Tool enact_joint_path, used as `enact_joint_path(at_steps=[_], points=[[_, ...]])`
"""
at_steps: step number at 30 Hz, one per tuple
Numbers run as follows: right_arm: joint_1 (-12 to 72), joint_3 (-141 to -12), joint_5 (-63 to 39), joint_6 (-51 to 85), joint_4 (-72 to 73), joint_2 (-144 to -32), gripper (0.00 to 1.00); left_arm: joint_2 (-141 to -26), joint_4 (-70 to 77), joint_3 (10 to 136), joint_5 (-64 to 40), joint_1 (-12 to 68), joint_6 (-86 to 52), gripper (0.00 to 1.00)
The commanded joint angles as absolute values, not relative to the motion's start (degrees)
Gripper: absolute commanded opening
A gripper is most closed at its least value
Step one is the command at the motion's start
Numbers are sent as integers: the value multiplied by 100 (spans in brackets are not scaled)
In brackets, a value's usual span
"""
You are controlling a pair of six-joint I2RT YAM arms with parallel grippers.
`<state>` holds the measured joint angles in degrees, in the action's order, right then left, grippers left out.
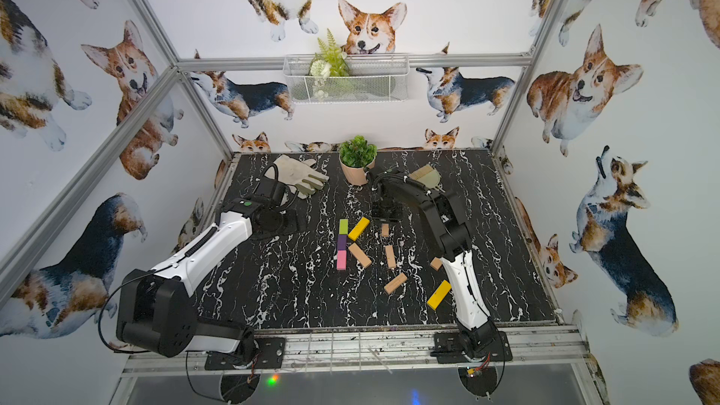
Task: Assemble the letter k with building blocks
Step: Place the building block at the center of the board.
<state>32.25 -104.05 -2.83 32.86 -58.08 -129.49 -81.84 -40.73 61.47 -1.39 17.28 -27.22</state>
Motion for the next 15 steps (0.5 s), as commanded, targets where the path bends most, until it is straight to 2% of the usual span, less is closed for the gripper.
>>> enact_joint_path(at_steps=[1, 8, 15], points=[[3220, -10409, -163, 3310, -5926, -12979, 43, -8168, -3986, 6135, -163, 1715, -2717, 100], [3224, -10306, -129, 3396, -5827, -12636, 49, -7956, -3828, 6003, -158, 1715, -2671, 100], [3383, -9467, 54, 3595, -5683, -11253, 50, -7963, -3785, 5994, -298, 1719, -2683, 100]])
